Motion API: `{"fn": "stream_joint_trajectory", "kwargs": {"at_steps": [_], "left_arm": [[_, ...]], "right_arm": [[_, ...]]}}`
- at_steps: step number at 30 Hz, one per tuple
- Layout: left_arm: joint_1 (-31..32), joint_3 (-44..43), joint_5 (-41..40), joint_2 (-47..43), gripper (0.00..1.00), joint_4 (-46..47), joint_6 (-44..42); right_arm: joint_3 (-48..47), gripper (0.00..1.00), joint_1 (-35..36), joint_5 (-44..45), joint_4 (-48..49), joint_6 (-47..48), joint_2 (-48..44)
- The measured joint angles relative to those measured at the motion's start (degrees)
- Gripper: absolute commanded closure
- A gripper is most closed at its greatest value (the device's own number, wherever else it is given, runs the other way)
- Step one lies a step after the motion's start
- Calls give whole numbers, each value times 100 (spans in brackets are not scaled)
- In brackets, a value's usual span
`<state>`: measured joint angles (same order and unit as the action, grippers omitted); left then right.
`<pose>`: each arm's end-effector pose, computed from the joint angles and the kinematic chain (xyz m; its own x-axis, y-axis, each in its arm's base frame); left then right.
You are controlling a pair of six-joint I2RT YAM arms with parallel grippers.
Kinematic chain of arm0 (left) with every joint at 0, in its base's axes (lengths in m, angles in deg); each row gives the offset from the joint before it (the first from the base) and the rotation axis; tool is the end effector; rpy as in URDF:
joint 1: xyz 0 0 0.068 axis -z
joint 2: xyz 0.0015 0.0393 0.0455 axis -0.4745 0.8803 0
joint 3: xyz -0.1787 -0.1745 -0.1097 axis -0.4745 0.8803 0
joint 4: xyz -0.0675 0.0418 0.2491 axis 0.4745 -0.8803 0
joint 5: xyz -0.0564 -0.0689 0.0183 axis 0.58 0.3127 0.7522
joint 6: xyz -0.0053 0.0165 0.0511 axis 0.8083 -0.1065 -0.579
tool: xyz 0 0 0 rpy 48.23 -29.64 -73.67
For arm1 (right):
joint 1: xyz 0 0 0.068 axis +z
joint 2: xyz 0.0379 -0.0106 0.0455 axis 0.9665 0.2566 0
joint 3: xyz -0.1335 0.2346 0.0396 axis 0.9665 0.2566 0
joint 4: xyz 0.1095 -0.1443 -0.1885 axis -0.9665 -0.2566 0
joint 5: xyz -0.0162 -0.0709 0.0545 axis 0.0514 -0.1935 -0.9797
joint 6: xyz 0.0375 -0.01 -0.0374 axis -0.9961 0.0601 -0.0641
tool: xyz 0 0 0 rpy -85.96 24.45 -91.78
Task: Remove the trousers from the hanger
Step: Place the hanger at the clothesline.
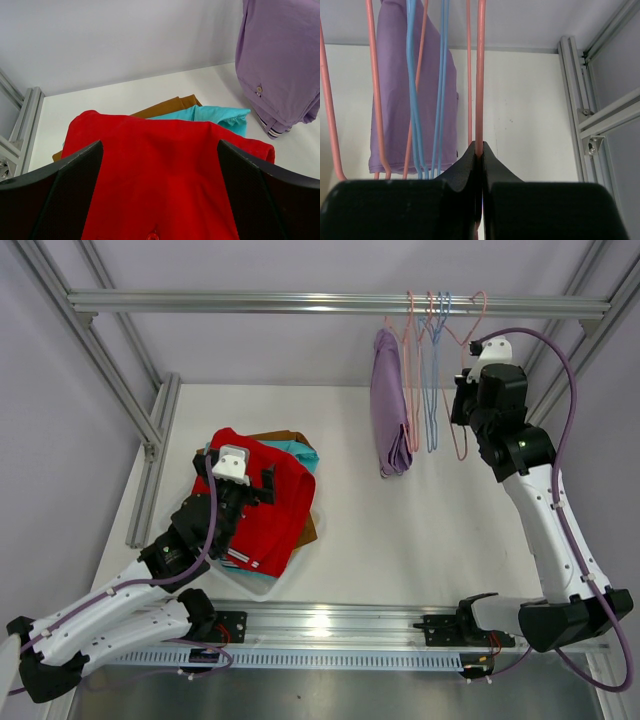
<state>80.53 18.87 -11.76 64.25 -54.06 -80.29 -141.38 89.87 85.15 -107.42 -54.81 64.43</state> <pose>0.1166 -0.1127 0.3540 0.0349 0.0623 -0.9974 0.2048 0.9764 0.0681 0.2605 0.0598 0.4515 -0.3138 -0.0778 -0.9463 -0.0269 0.9970 -0.0730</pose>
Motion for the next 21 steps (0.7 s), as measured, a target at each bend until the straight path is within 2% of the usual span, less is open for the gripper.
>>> {"fn": "stream_joint_trajectory", "kwargs": {"at_steps": [9,21], "left_arm": [[0,0,2,0,1,0,0],[0,0,24,0,1,0,44]], "right_arm": [[-35,100,2,31,-28,-129,-24],[-776,100,0,424,-426,-166,-452]]}}
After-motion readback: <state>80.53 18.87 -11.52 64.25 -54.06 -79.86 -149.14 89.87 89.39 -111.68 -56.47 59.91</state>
